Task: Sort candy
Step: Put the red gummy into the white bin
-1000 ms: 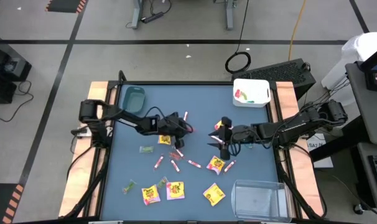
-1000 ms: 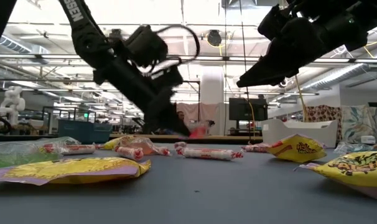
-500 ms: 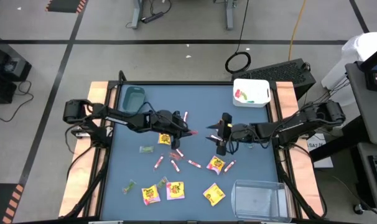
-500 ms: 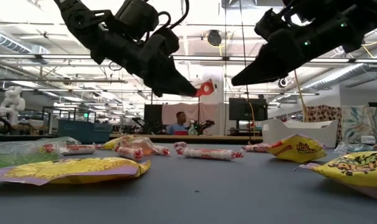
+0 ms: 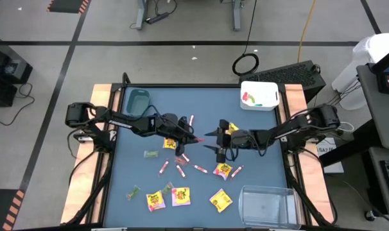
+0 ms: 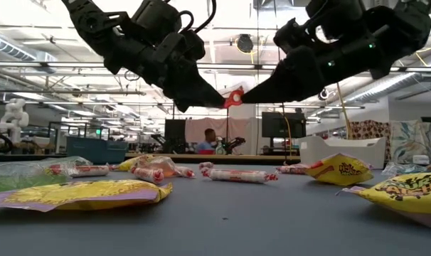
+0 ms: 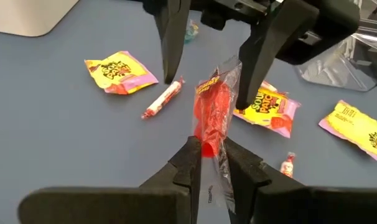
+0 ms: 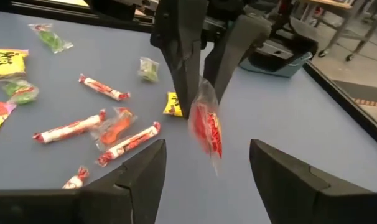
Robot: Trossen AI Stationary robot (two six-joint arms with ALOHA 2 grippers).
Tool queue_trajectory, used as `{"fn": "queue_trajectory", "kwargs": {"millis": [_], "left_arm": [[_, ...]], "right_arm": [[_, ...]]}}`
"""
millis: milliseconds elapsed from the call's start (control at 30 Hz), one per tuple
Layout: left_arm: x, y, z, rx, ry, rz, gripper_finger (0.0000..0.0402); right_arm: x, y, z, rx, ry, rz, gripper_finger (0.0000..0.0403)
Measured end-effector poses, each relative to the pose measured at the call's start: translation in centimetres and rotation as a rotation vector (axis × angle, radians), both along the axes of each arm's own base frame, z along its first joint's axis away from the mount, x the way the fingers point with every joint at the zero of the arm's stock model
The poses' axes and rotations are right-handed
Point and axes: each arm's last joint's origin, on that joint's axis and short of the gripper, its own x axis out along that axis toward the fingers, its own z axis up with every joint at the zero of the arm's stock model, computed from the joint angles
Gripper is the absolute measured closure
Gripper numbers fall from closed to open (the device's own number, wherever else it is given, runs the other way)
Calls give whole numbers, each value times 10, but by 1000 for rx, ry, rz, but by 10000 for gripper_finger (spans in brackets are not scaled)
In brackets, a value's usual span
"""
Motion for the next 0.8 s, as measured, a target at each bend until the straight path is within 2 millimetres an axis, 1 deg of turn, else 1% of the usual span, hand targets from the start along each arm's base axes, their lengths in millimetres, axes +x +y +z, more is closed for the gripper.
{"fn": "queue_trajectory", "kwargs": {"millis": [100,200,333,467,567,700,800], "left_arm": [[0,0,0,0,2,-1,346],[0,0,0,0,3,-1,346],[0,0,0,-1,5,0,346],[0,0,-1,-1,8,0,346],[-1,0,-1,-2,13,0,346],[-1,0,-2,-24,22,11,343],[-1,0,-2,-26,24,13,322]], "right_arm": [[7,-2,0,4,-6,29,183],[12,-4,0,9,-6,50,197],[17,-5,-3,13,3,74,239],[17,-6,-5,13,7,69,291],[17,-6,-5,13,3,69,323],[17,-6,-5,15,0,68,351],[17,-6,-5,16,1,68,364]]}}
